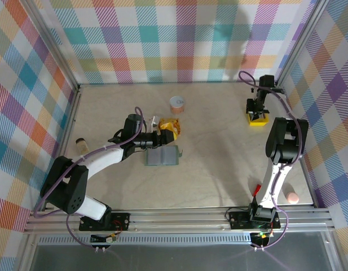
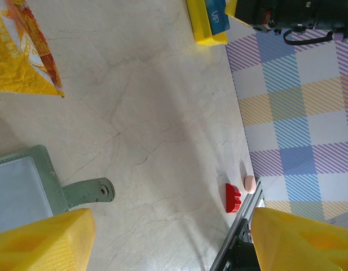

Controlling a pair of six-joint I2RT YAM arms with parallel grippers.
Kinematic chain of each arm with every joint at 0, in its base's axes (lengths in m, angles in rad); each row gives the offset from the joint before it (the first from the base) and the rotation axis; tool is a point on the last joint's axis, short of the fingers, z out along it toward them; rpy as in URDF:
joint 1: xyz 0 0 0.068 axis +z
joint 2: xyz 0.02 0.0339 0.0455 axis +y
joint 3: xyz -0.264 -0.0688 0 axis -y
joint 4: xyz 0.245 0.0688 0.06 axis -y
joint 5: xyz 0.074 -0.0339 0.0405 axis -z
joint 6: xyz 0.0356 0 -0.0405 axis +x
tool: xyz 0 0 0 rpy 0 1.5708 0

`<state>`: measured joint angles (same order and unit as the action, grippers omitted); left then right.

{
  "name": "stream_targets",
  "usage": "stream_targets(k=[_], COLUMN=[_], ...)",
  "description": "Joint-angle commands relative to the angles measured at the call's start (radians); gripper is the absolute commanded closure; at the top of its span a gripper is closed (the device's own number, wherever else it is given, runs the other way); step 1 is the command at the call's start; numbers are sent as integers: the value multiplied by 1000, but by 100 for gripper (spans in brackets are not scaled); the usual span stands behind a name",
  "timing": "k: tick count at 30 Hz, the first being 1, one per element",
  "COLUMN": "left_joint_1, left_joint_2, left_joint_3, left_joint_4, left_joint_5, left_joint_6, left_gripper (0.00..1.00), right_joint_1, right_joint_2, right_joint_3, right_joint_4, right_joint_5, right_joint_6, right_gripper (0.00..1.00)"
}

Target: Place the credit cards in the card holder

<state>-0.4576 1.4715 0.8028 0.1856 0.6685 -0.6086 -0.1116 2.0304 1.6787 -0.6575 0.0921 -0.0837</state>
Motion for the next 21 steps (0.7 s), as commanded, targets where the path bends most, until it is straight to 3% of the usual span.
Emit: stream_targets(k=[1, 21], left_joint_1=[-16, -39], left_joint_2=[-39, -73], left_joint_3=[-14, -8], left_joint_4=[16, 85], left_joint_5=[1, -6], left_joint_6=[13, -63], left_gripper=[27, 24], right_joint_1=[-3, 18], right_joint_2=[-93, -404], right_joint_3=[-47, -363], right_joint_4=[91, 235], right_joint_5=[-14, -72], right_joint_6=[37, 137], right_gripper=[100, 100])
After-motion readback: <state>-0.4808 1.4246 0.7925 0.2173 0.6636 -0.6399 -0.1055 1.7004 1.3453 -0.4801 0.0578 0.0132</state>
